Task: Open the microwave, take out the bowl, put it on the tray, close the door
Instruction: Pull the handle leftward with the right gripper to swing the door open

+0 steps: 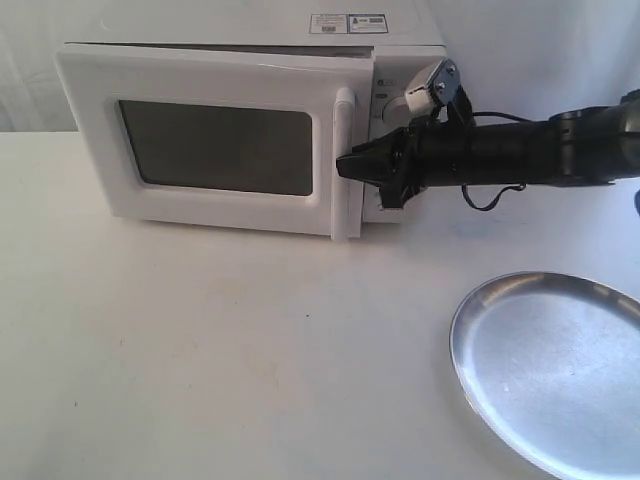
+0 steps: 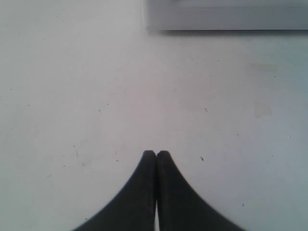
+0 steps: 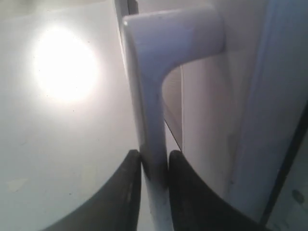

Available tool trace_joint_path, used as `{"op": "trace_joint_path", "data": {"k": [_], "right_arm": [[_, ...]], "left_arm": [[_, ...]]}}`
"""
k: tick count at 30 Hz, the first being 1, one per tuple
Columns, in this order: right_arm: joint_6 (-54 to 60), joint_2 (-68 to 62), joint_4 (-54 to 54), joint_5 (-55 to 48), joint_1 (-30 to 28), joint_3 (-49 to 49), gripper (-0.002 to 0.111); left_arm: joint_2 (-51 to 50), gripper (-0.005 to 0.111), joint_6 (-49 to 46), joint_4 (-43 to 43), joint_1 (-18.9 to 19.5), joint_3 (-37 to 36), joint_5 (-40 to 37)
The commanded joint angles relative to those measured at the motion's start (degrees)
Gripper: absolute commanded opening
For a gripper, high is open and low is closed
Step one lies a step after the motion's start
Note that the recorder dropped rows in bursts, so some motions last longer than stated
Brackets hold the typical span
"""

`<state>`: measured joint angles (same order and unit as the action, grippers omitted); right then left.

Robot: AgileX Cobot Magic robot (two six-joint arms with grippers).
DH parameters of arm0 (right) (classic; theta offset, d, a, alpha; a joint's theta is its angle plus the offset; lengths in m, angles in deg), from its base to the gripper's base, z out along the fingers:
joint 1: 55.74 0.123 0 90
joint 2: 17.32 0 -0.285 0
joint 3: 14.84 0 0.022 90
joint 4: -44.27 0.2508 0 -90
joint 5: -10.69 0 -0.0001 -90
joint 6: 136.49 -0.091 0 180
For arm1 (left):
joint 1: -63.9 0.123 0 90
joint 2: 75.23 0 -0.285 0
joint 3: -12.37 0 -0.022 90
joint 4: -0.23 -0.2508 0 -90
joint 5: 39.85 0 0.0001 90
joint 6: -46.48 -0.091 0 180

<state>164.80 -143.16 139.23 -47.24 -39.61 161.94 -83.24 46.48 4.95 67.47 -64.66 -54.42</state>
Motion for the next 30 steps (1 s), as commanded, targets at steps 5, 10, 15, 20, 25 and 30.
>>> {"op": "trace_joint_path", "data": {"k": [5,10,15,20,25,30], "right_arm": [[1.55,-1.7,-1.22,-6.94,2.09,0.1,0.005],[1.55,-1.01,-3.84,-12.03,2.09,0.14,0.0],[1.55,1.45,-9.37,-12.03,2.09,-0.71,0.0],[1.17,4.43,-17.55,-12.03,2.09,-0.76,0.0],[-0.03,7.03,-21.12,-12.03,2.09,-1.61,0.0],[-0.71,9.67,-24.3,-12.03,2.09,-3.53,0.0]], "left_arm": [[0.23,0.0,0.0,0.41,-0.3,-0.19,0.09],[0.23,0.0,0.0,0.41,-0.3,-0.19,0.09],[0.23,0.0,0.0,0.41,-0.3,-0.19,0.09],[0.23,0.0,0.0,0.41,-0.3,-0.19,0.09],[0.23,0.0,0.0,0.41,-0.3,-0.19,0.09],[0.23,0.0,0.0,0.41,-0.3,-0.19,0.09]]}}
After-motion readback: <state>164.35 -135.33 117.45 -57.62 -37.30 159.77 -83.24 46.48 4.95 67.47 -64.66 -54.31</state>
